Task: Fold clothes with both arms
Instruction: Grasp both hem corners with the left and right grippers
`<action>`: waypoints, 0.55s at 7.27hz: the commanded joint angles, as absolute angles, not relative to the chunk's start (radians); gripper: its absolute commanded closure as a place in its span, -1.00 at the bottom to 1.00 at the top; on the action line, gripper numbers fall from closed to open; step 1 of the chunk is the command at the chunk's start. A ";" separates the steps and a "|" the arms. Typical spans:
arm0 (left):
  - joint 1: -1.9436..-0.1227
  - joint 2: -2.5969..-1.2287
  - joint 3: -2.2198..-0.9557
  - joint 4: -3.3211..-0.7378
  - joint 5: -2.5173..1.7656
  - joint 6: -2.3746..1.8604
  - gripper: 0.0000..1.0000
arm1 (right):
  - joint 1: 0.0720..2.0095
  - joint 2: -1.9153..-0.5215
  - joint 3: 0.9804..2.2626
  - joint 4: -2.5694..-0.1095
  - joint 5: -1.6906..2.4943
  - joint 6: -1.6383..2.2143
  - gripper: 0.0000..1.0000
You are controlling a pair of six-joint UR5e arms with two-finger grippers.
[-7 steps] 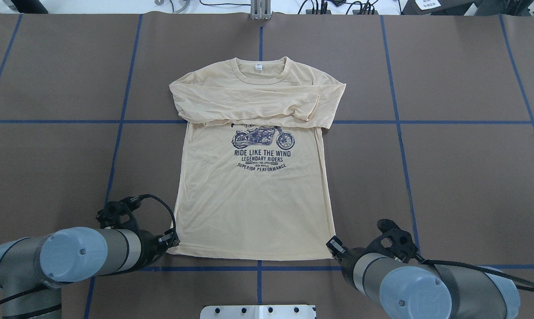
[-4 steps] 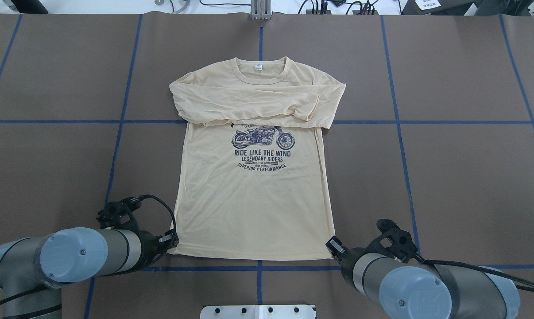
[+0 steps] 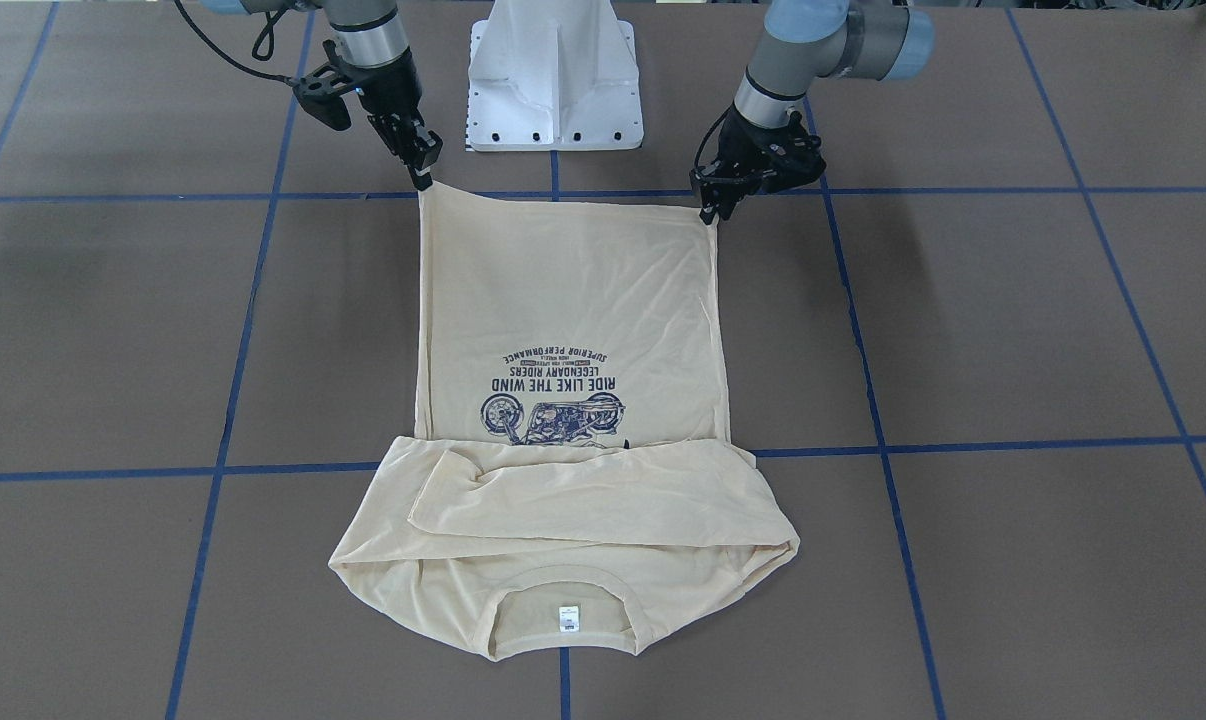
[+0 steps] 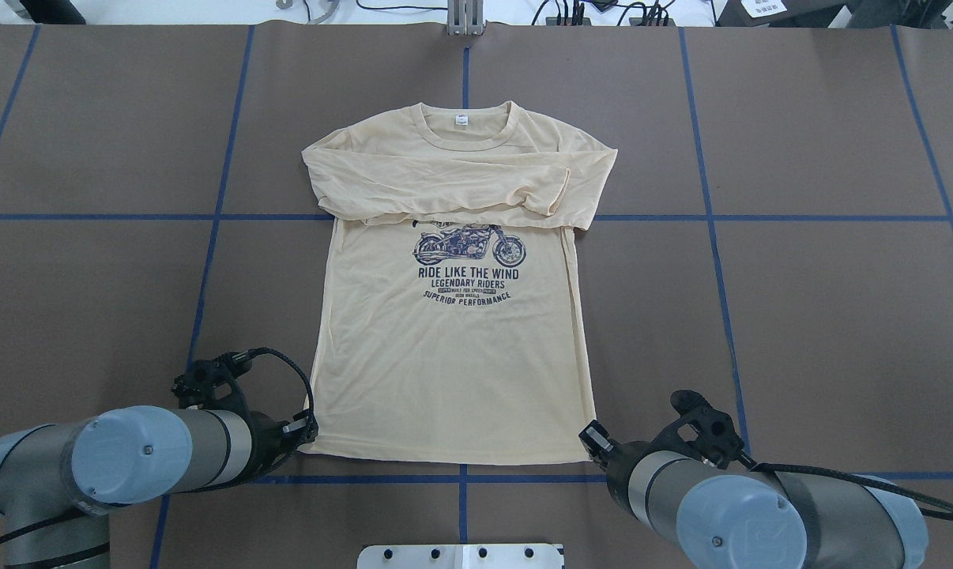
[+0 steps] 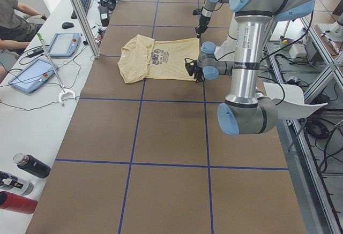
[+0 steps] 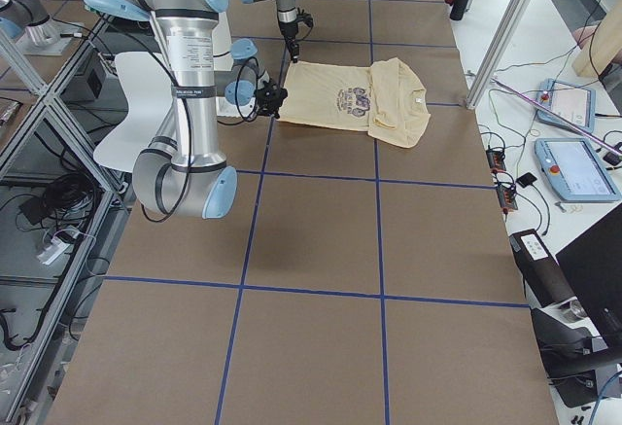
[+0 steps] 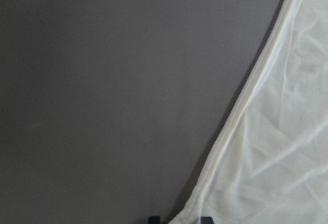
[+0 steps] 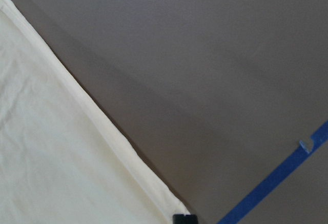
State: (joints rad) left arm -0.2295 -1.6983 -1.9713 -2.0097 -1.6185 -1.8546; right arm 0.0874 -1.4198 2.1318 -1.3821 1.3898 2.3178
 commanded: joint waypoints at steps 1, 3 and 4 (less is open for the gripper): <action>-0.229 -1.701 -1.968 -2.010 -1.621 -1.856 0.35 | 0.087 -1.420 2.132 -1.382 1.390 2.318 1.00; -0.229 -1.701 -1.967 -2.010 -1.621 -1.856 0.67 | 0.087 -1.417 2.132 -1.382 1.390 2.316 1.00; -0.229 -1.700 -1.968 -2.010 -1.627 -1.855 1.00 | 0.086 -1.419 2.131 -1.382 1.390 2.318 1.00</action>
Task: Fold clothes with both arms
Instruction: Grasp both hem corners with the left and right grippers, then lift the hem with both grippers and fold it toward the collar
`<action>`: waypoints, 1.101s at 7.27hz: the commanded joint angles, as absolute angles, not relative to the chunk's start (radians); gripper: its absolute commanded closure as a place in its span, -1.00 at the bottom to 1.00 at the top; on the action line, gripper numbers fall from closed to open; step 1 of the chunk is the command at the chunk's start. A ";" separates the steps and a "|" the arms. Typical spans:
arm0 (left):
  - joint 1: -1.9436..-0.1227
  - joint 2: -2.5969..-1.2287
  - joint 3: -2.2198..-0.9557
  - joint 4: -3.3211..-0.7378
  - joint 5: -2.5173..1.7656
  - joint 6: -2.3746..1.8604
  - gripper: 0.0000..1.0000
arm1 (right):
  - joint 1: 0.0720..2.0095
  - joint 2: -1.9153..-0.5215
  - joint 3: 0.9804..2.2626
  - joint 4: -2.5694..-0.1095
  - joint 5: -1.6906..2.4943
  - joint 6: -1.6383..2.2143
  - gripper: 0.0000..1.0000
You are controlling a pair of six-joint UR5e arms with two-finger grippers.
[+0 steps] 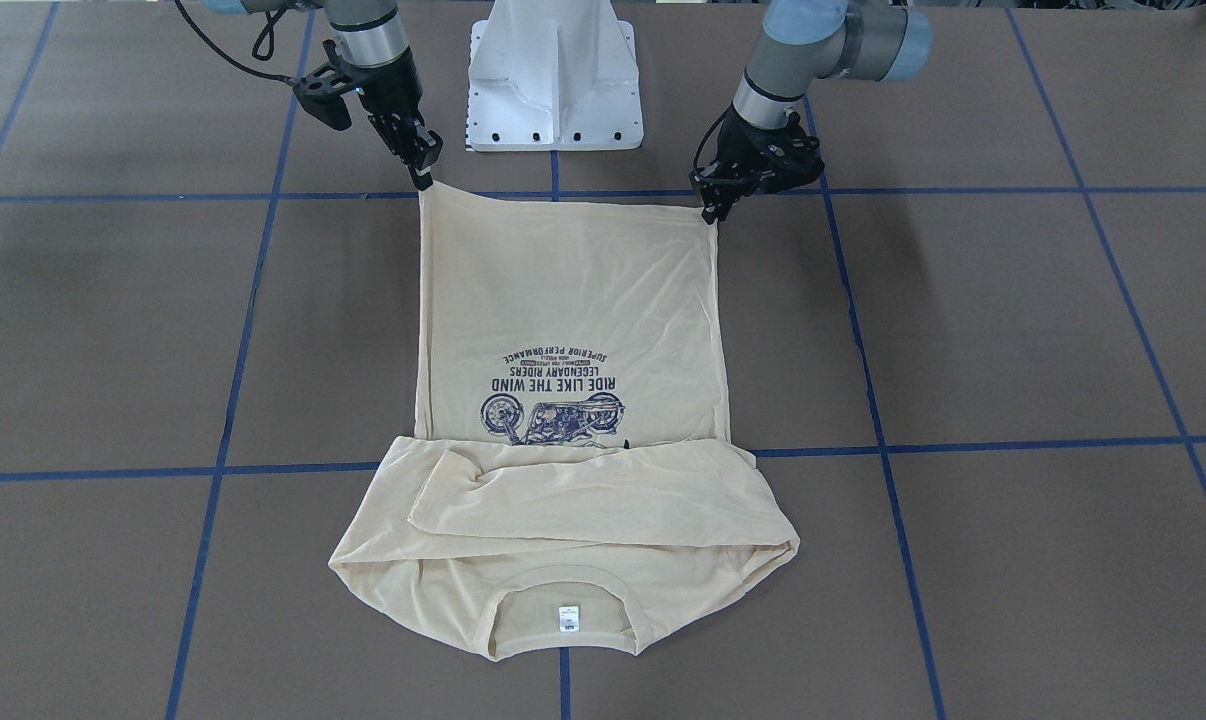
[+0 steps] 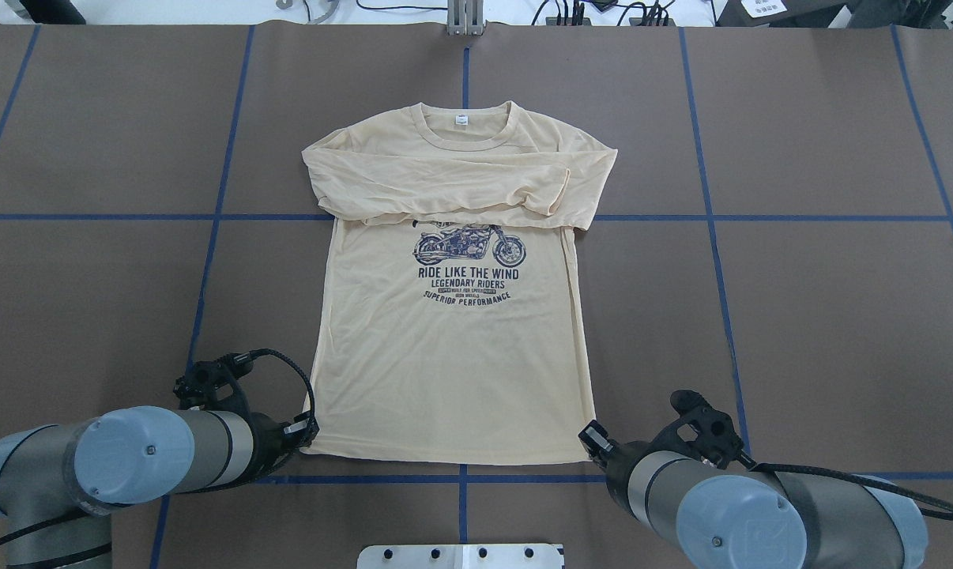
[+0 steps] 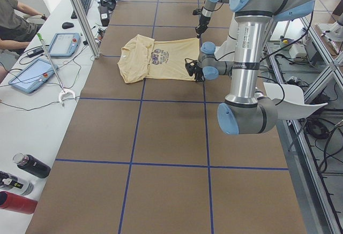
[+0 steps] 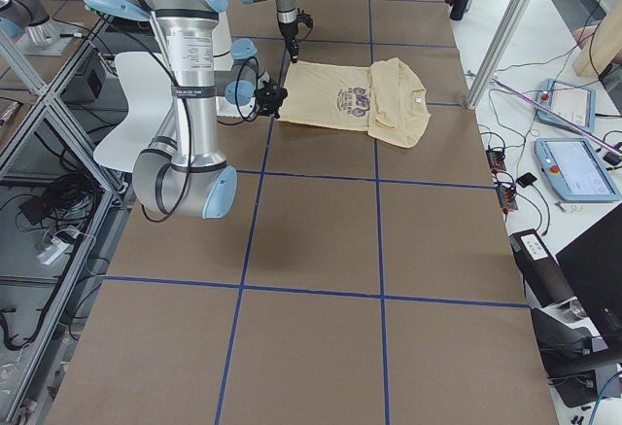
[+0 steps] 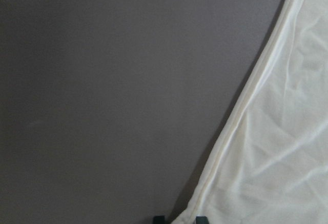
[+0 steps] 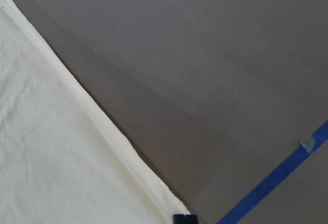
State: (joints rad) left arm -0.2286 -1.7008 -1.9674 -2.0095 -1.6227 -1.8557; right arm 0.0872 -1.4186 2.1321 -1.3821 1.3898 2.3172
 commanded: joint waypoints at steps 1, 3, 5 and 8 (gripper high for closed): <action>-0.230 -1.701 -1.970 -2.008 -1.629 -1.853 1.00 | 0.087 -1.420 2.131 -1.382 1.390 2.316 1.00; -0.236 -1.692 -2.008 -2.008 -1.666 -1.852 1.00 | 0.089 -1.428 2.134 -1.382 1.399 2.316 1.00; -0.236 -1.671 -2.087 -2.006 -1.667 -1.853 1.00 | 0.092 -1.449 2.166 -1.382 1.410 2.316 1.00; -0.230 -1.657 -2.200 -1.915 -1.746 -1.874 1.00 | 0.062 -1.522 2.255 -1.382 1.453 2.322 1.00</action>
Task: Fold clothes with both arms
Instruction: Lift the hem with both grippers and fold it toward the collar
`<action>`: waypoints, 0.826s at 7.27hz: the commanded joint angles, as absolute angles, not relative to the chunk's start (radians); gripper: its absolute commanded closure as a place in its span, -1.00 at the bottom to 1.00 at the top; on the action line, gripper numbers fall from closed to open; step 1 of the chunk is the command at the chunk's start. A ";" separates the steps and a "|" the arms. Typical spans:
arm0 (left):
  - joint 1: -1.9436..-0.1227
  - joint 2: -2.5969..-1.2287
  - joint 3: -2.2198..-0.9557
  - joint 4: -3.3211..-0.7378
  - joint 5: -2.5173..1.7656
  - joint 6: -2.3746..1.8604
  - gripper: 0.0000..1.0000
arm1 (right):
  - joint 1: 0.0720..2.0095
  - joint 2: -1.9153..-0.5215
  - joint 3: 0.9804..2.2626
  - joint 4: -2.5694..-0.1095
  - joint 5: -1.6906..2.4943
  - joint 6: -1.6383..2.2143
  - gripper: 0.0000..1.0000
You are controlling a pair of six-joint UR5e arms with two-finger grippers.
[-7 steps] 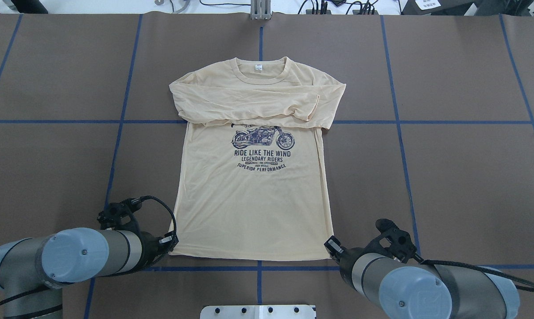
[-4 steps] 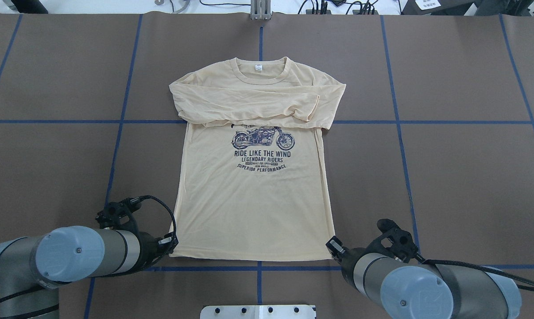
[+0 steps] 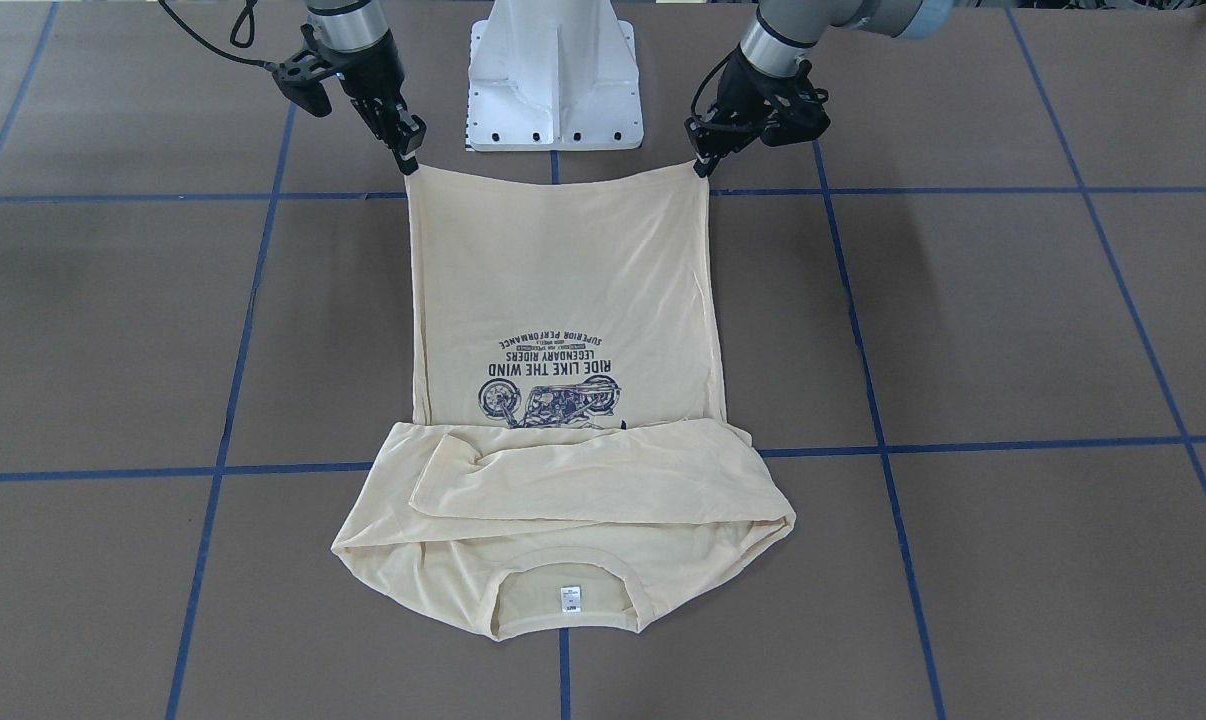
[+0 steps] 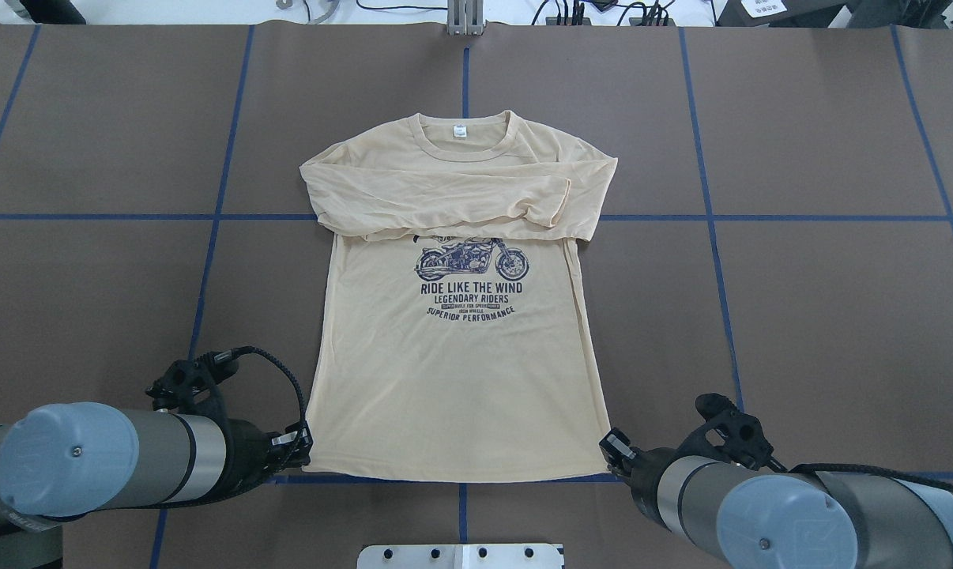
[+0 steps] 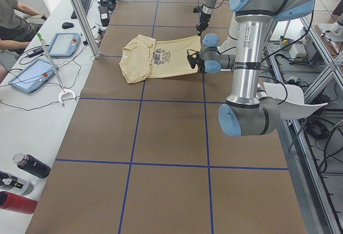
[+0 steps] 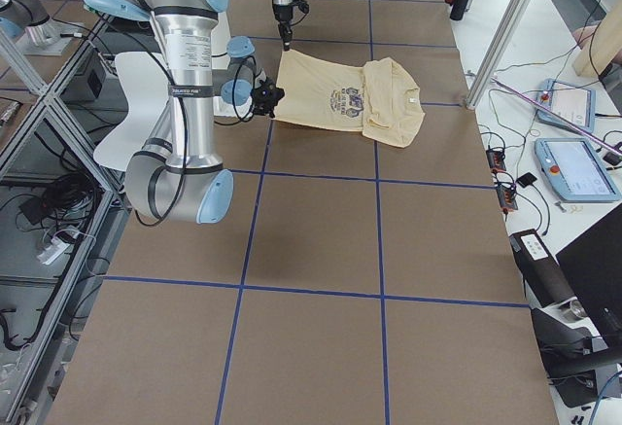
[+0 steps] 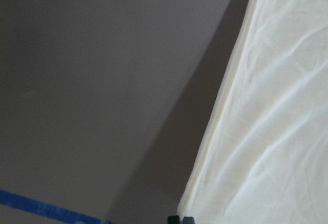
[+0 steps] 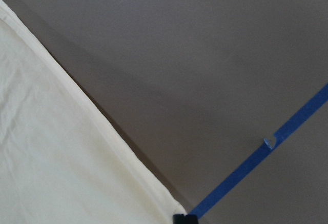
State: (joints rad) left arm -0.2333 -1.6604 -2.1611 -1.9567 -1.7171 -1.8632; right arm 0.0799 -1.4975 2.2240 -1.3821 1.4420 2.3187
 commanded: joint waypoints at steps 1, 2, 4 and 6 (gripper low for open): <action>-0.224 -1.657 -2.219 -1.911 -1.744 -1.925 1.00 | 0.043 -1.538 2.276 -1.382 1.453 2.324 1.00; -0.224 -1.661 -2.224 -1.908 -1.744 -1.930 1.00 | 0.051 -1.542 2.310 -1.384 1.463 2.324 1.00; -0.276 -1.699 -2.241 -1.908 -1.749 -1.918 1.00 | 0.199 -1.493 2.293 -1.400 1.591 2.316 1.00; -0.470 -1.814 -2.156 -1.907 -1.755 -1.843 1.00 | 0.436 -1.291 2.176 -1.521 1.789 2.233 1.00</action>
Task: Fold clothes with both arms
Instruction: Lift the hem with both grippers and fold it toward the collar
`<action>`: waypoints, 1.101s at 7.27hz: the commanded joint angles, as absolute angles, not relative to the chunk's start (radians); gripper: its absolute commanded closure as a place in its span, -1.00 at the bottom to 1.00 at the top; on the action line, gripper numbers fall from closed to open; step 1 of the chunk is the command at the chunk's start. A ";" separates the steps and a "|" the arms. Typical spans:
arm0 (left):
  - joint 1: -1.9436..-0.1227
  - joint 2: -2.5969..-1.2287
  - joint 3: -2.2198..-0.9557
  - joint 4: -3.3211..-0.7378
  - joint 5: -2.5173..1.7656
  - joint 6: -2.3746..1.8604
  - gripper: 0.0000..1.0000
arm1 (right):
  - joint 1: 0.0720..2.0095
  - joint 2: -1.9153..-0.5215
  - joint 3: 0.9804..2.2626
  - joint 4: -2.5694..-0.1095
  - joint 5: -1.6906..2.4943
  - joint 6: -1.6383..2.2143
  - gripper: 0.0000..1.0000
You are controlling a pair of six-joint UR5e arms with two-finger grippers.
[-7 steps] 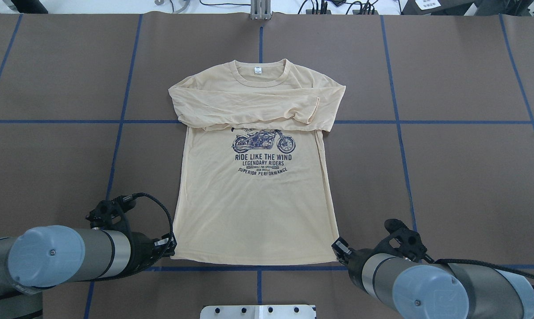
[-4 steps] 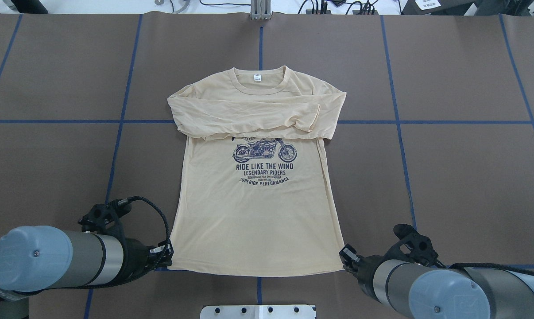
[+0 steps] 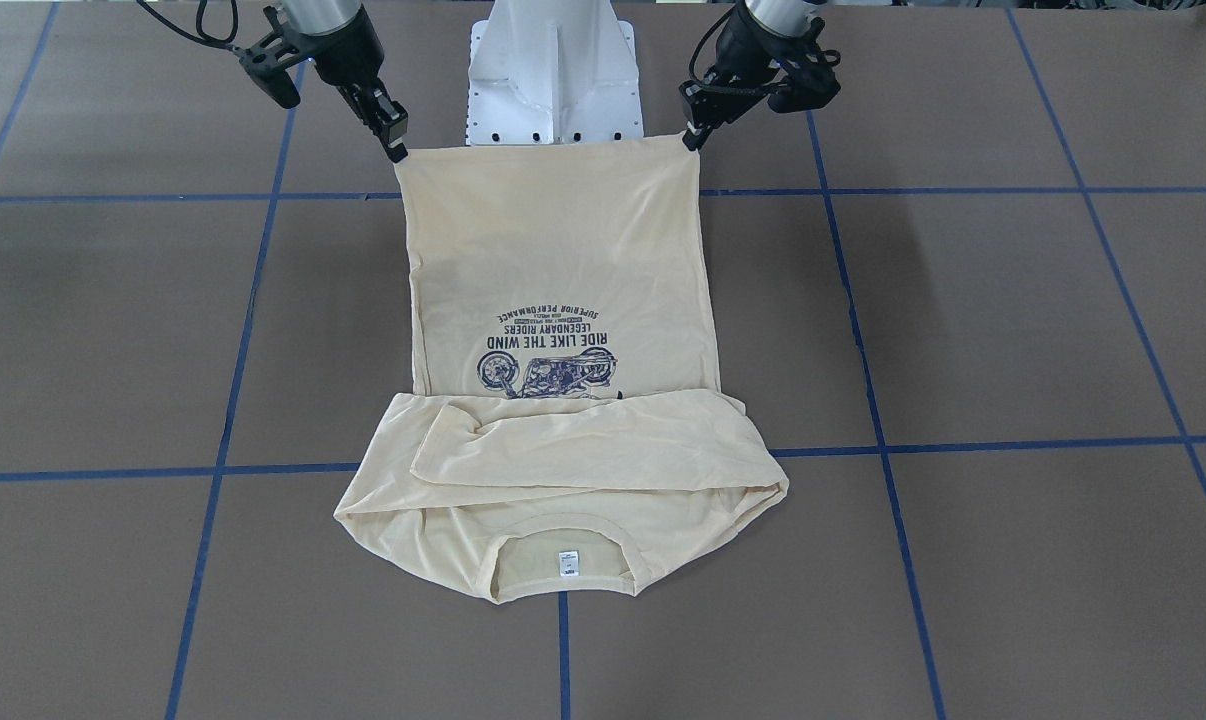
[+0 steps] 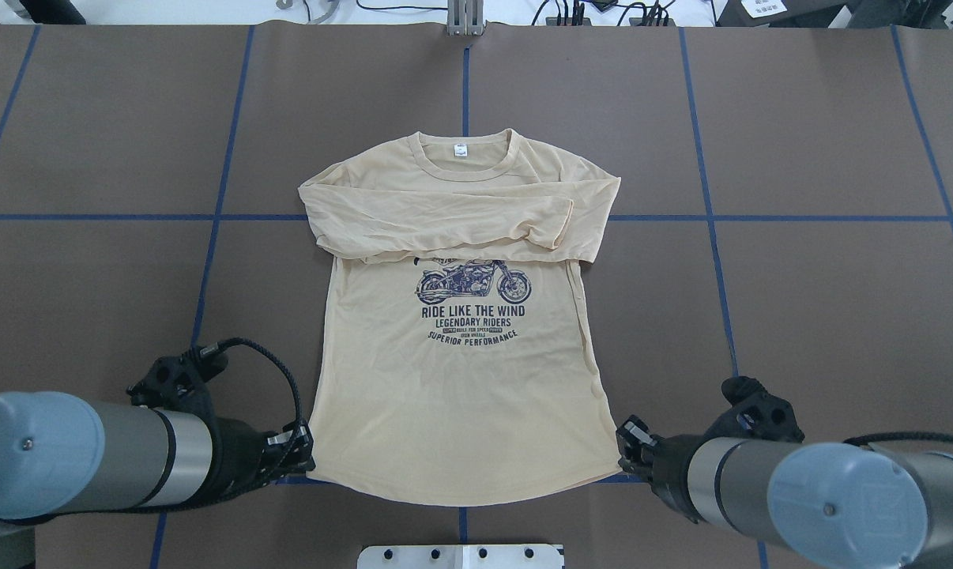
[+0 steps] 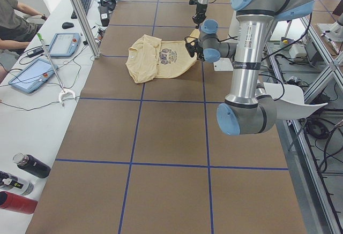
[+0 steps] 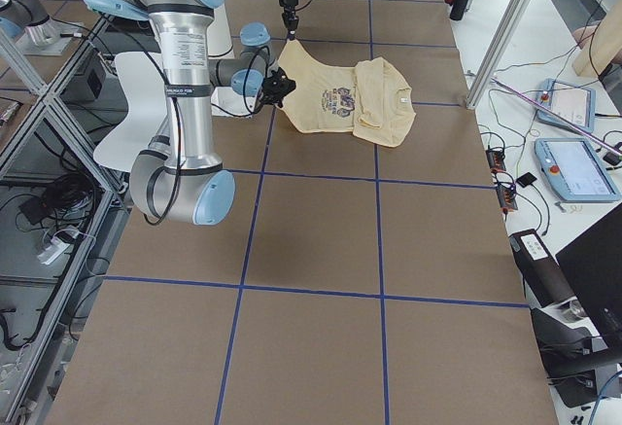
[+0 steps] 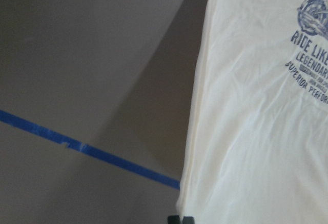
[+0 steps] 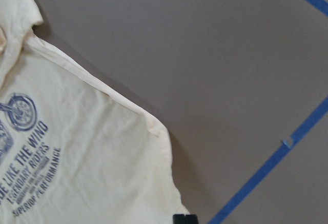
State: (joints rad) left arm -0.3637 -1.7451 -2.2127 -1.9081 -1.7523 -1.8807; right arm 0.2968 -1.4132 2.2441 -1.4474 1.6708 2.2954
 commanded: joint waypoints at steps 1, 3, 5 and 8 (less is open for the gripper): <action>-0.536 -1.865 -2.093 -1.907 -1.756 -1.800 1.00 | 0.515 -1.238 2.146 -1.582 1.816 2.165 1.00; -0.662 -1.879 -2.031 -1.907 -1.840 -1.694 1.00 | 0.664 -1.204 2.077 -1.594 1.899 2.088 1.00; -0.696 -1.910 -1.978 -1.908 -1.845 -1.680 1.00 | 0.730 -1.139 1.975 -1.594 1.902 2.045 1.00; -0.761 -2.015 -1.806 -1.933 -1.842 -1.661 1.00 | 0.793 -0.979 1.750 -1.586 1.899 1.966 1.00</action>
State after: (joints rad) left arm -0.7354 -1.9772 -1.8763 -1.9204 -1.8434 -1.6742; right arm 0.7692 -1.0461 1.8527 -1.5913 1.9012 2.0124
